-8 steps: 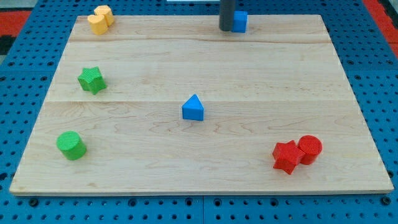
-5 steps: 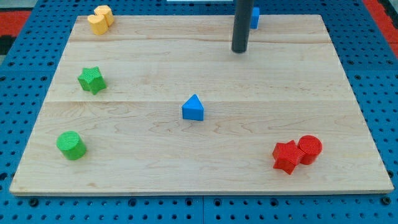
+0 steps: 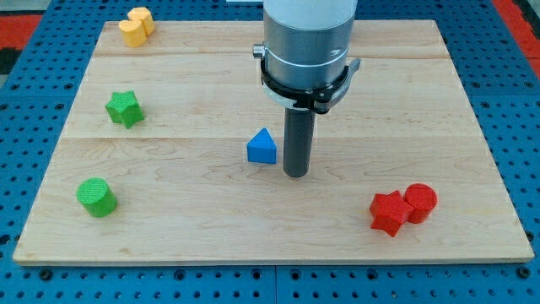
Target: Move blue triangle towards blue cube
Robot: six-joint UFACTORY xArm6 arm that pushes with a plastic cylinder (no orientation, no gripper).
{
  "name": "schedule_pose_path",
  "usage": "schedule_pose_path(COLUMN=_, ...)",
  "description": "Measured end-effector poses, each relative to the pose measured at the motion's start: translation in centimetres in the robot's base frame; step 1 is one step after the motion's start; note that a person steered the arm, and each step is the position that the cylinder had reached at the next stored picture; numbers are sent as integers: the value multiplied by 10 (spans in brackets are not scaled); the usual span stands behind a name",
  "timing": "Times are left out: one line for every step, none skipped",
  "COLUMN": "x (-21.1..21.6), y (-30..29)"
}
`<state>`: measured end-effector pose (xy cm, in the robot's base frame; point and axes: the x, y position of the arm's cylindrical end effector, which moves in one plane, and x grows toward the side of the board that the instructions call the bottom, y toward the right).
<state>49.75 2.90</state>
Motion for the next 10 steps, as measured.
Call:
schedule_pose_path(x=0, y=-5)
schedule_pose_path(x=4, y=-25)
schedule_pose_path(x=5, y=-43)
schedule_pose_path(x=5, y=-51)
schedule_pose_path(x=5, y=-56)
schedule_pose_path(x=4, y=-57)
schedule_pose_path(x=-18, y=-55)
schedule_pose_path(x=-53, y=-39)
schedule_pose_path(x=-83, y=-20)
schedule_pose_path(x=-110, y=-4)
